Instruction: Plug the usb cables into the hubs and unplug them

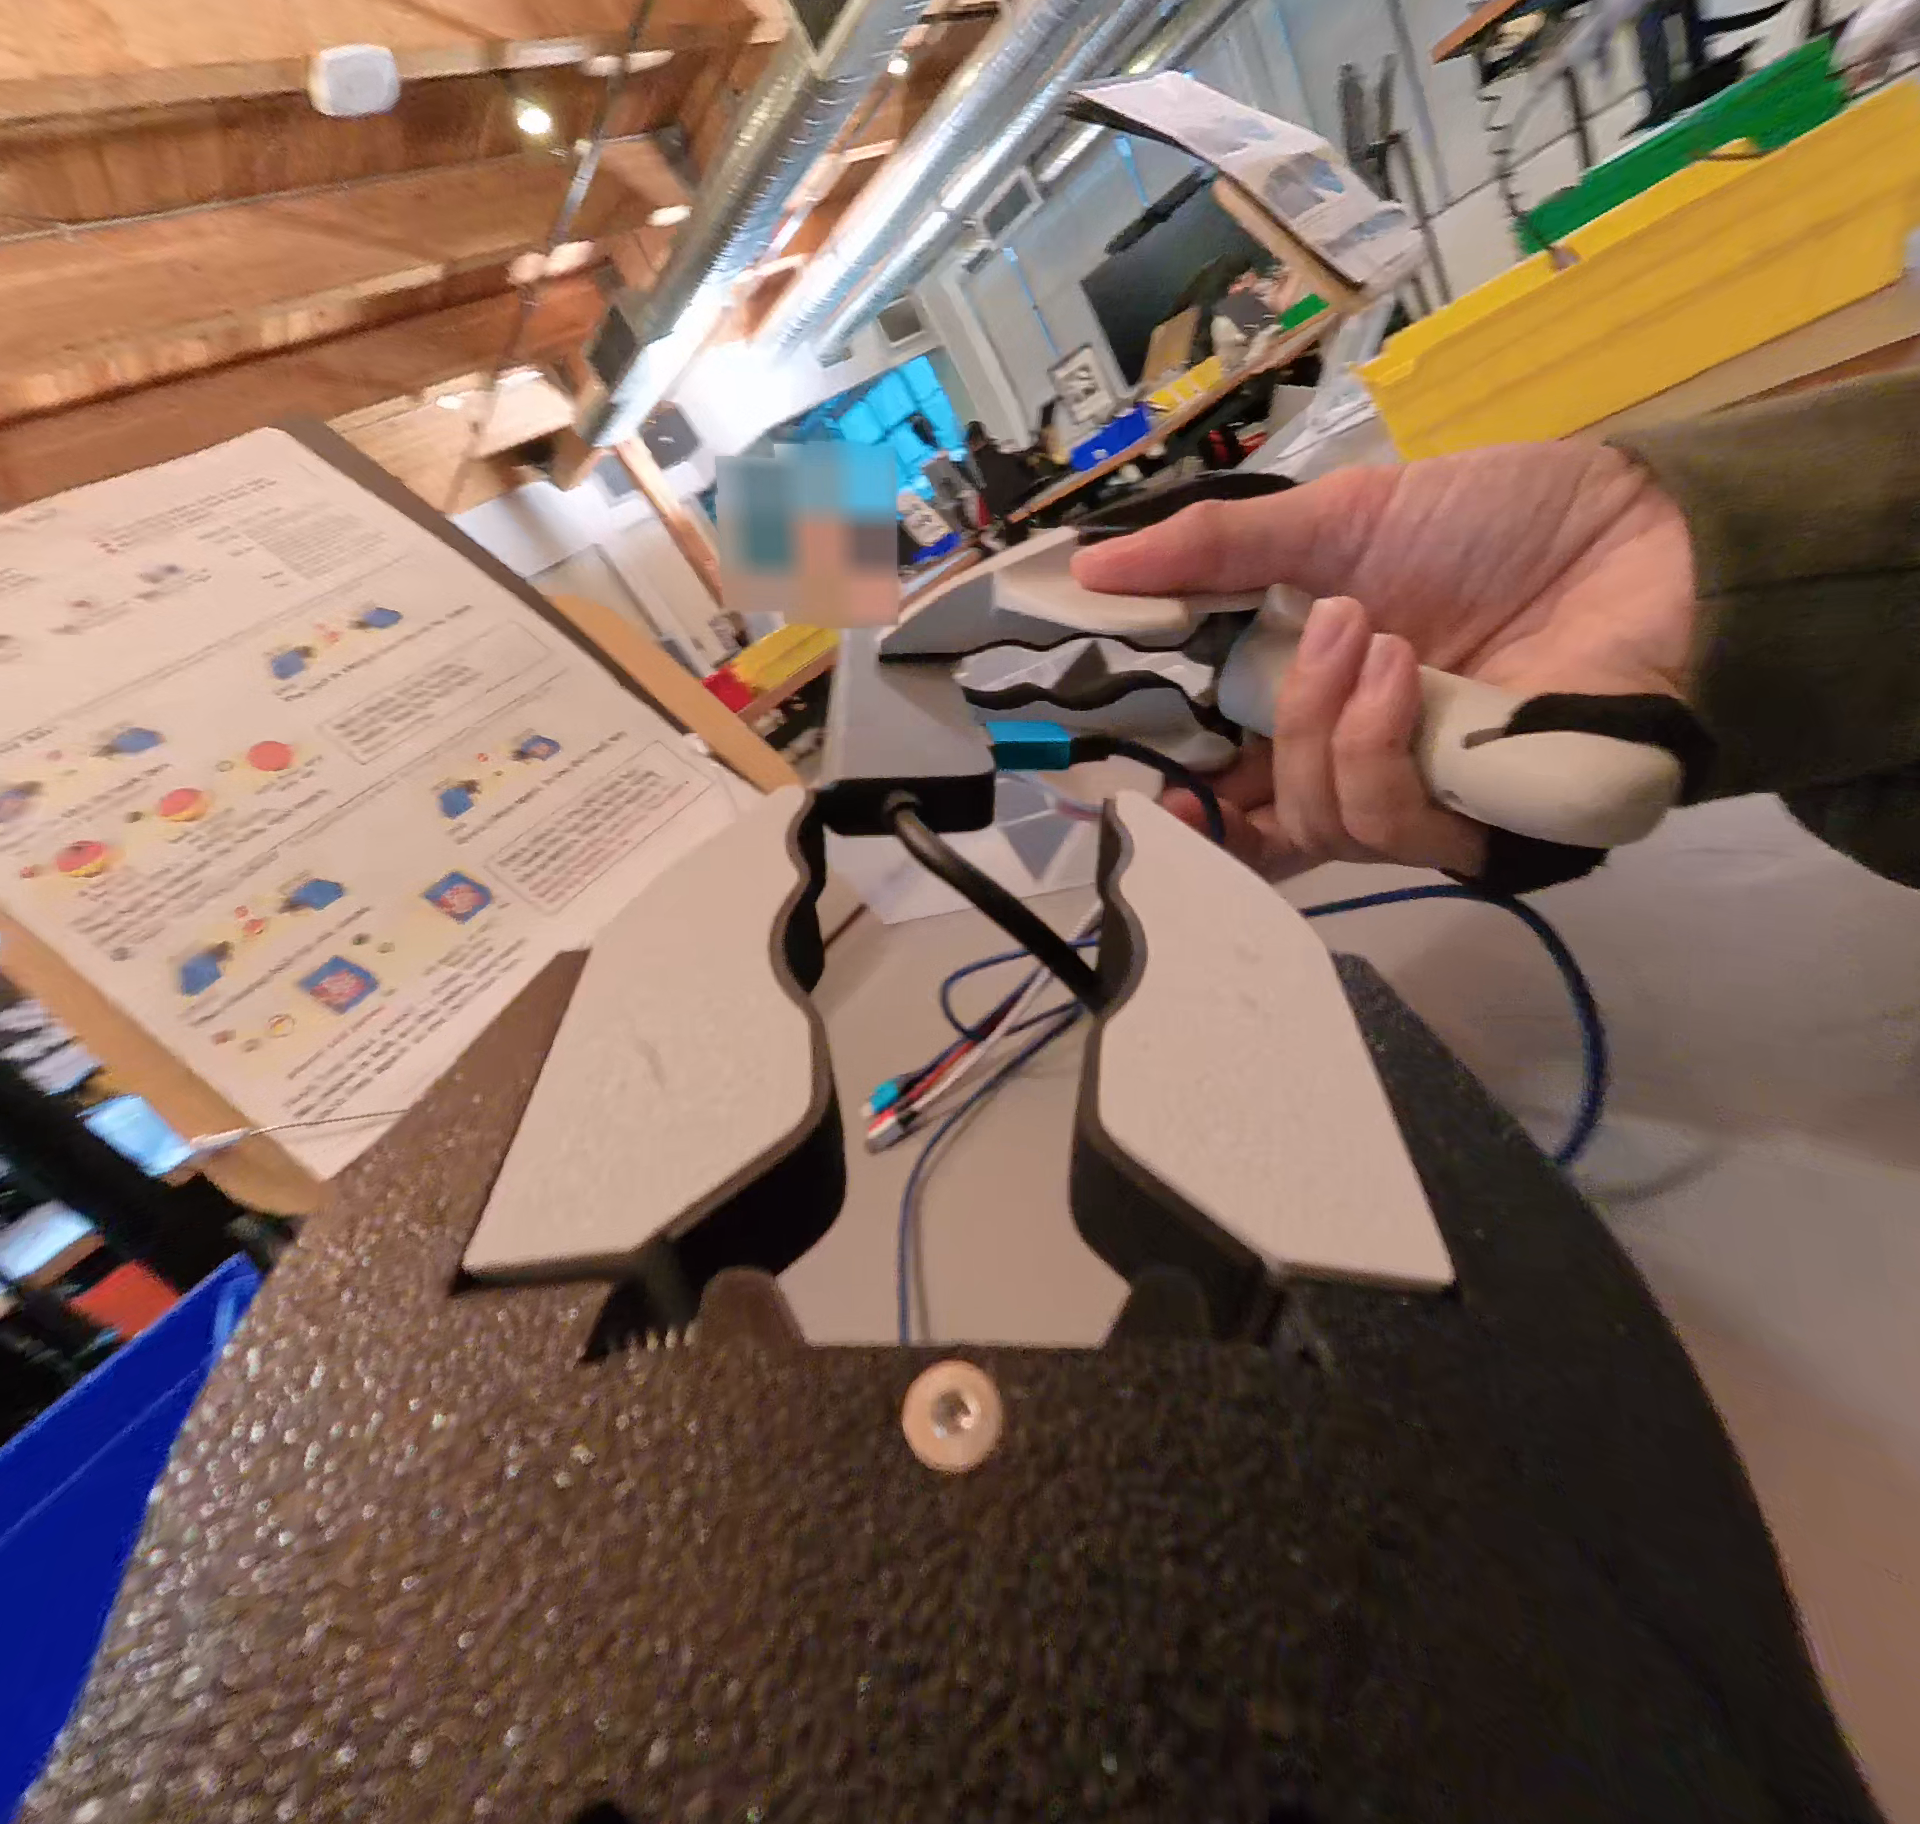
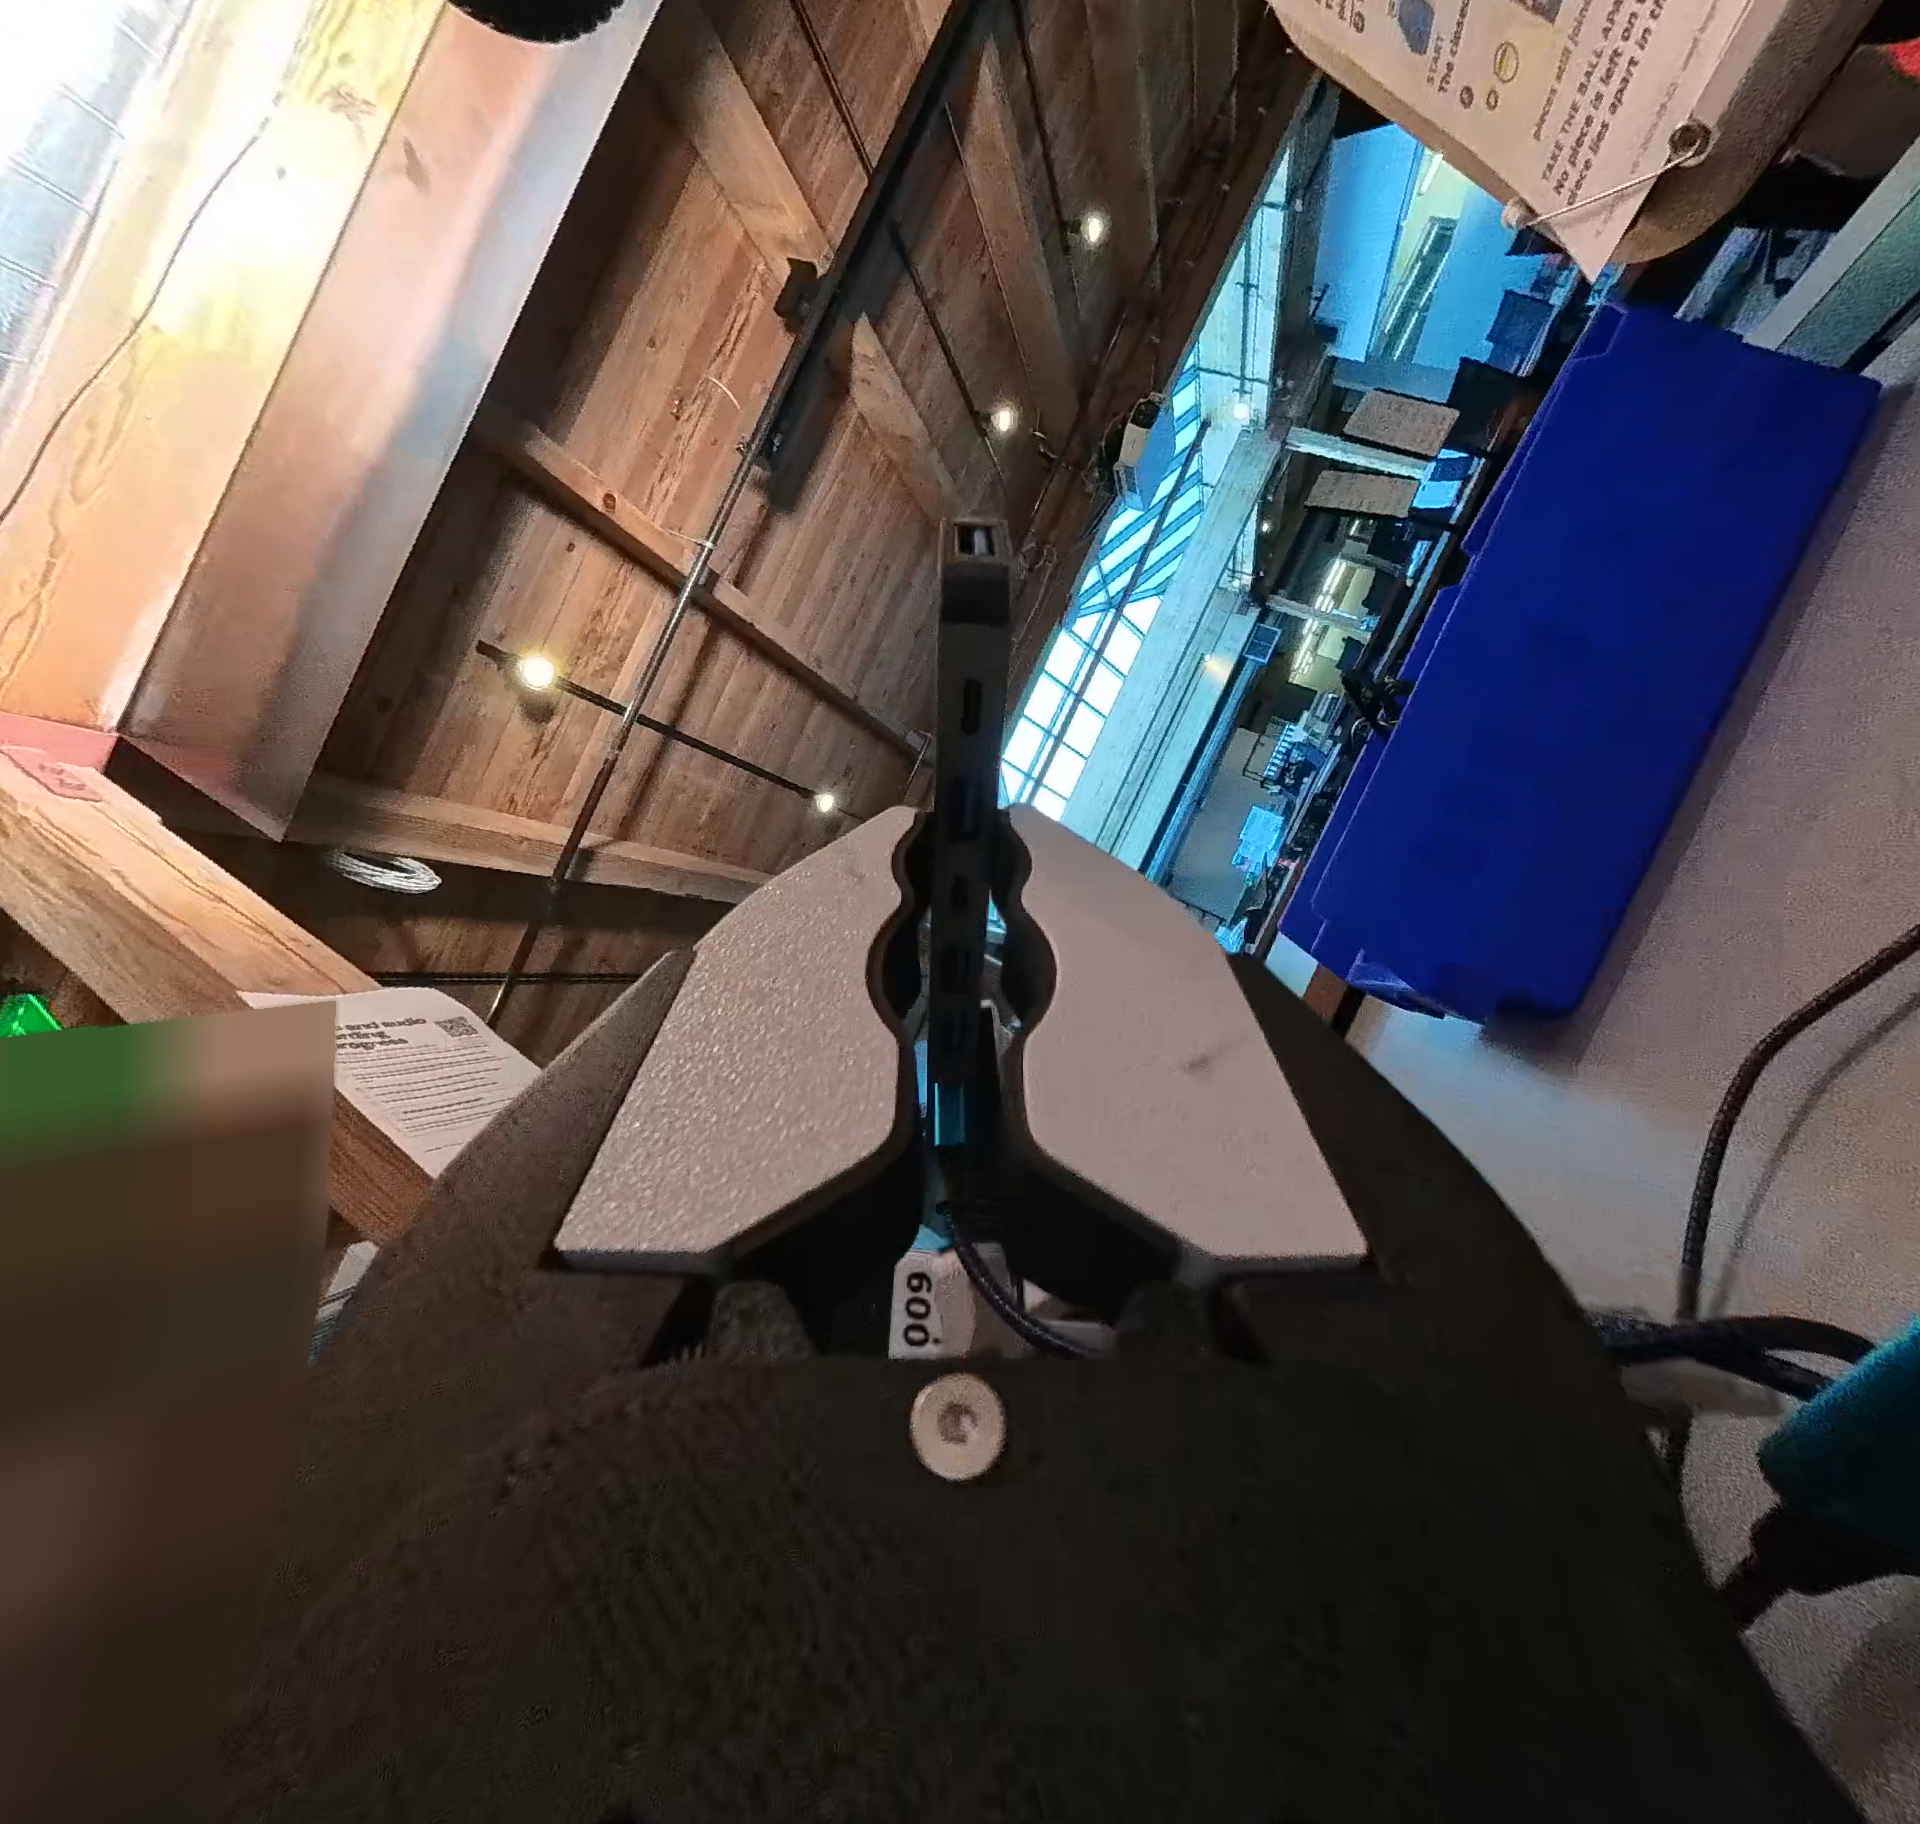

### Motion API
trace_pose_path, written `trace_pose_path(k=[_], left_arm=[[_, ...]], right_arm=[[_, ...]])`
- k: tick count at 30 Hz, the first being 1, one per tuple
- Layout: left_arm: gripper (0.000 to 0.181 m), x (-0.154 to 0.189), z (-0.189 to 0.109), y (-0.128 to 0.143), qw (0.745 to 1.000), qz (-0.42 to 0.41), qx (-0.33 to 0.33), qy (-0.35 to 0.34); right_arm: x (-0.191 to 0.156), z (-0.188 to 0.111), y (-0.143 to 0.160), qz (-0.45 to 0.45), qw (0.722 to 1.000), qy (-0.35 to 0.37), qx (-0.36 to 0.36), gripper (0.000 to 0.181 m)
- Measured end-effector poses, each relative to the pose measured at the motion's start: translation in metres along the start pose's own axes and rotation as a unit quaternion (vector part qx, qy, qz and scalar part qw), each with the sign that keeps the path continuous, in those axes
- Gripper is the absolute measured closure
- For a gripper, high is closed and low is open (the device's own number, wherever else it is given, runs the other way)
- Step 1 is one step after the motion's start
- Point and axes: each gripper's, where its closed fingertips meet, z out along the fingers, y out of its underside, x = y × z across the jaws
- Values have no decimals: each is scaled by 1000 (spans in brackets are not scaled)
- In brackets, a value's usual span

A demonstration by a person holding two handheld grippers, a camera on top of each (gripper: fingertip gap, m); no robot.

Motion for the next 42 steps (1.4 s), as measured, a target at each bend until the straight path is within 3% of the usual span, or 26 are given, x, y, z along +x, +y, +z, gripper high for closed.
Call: trace_pose_path(k=[3,11,14,19,25,32,42], left_arm=[[129,10,-3,-1,998,-14,-10,62],[136,3,2,6,999,34,-41,3],[141,6,3,4,999,3,-39,17],[135,9,3,2,998,-1,-51,38],[138,1,12,2,996,17,-90,-25],[143,3,14,-2,997,-8,-25,-67],[152,0,6,0,998,-7,-16,-59]], right_arm=[[-2,-3,-3,-4,1000,-1,-5,172],[0,-4,-7,-14,1000,10,5,172],[-1,-5,-9,-14,1000,7,7,171],[-6,-4,-10,-33,999,12,13,172],[-14,-2,-16,-73,996,27,35,171],[-17,-3,-16,-84,996,29,22,171],[-10,-2,-9,-75,997,34,4,171]])
